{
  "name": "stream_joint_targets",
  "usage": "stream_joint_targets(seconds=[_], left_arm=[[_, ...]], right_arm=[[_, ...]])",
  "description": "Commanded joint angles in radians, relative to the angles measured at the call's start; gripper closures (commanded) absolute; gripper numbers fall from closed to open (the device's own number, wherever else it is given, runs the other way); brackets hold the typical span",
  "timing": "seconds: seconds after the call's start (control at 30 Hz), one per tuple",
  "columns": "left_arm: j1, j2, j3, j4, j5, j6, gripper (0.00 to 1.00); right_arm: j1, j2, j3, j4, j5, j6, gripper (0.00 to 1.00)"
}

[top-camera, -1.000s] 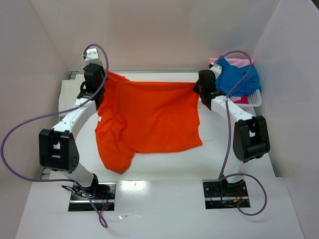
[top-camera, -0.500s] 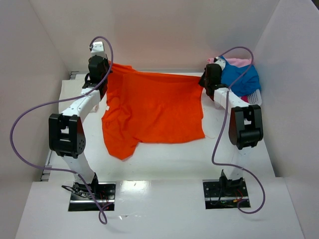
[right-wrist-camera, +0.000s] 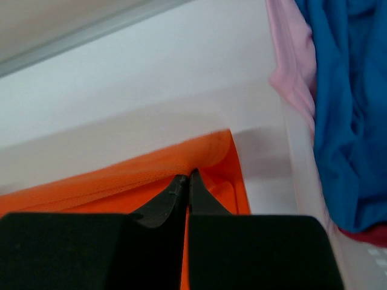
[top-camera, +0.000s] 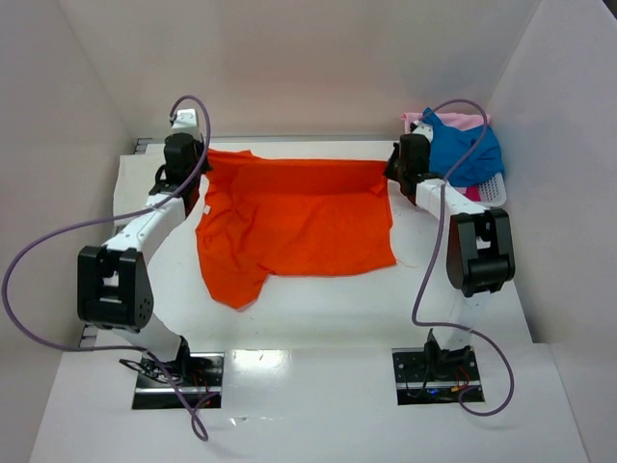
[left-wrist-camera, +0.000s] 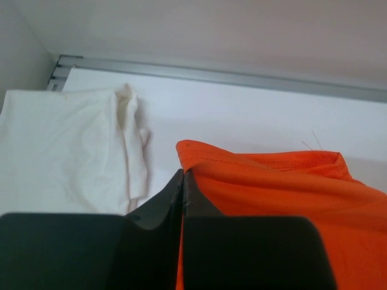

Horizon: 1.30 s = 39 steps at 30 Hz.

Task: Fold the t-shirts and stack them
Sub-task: Fold the flattened tshirt in 1/3 of the way

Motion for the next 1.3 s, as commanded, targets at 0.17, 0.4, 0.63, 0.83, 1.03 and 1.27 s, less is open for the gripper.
stream_joint_targets(seconds=[0.17, 0.4, 0.63, 0.83, 1.03, 1.27], left_arm=[[0.009, -0.196, -0.160, -0.107, 0.123, -0.105, 1.00], [-0.001, -0.227, -0.179, -0.269, 0.162, -0.152, 1.00], [-0.023, -0.295, -0.240, -0.365, 0.092, -0.248, 1.00], [-0.023, -0.295, -0.276, -0.430, 0.115, -0.274, 1.00], [-0.023, -0.248, -0.254, -0.461, 0.104, -0.292, 0.65], [-0.023, -0.257, -0.185, -0.412, 0.120, -0.293, 0.36]], right_arm=[[-0.010, -0.052, -0.123, 0.034, 0.002, -0.001, 1.00], [-0.010, -0.042, -0.127, -0.007, 0.001, 0.012, 1.00], [-0.010, -0.034, -0.106, -0.085, -0.012, 0.021, 1.00], [-0.010, -0.025, -0.106, -0.123, -0.012, 0.002, 0.92], [-0.010, -0.027, -0.106, -0.143, -0.022, -0.007, 0.58], [-0.010, -0.129, -0.106, -0.143, -0.093, -0.019, 0.40]])
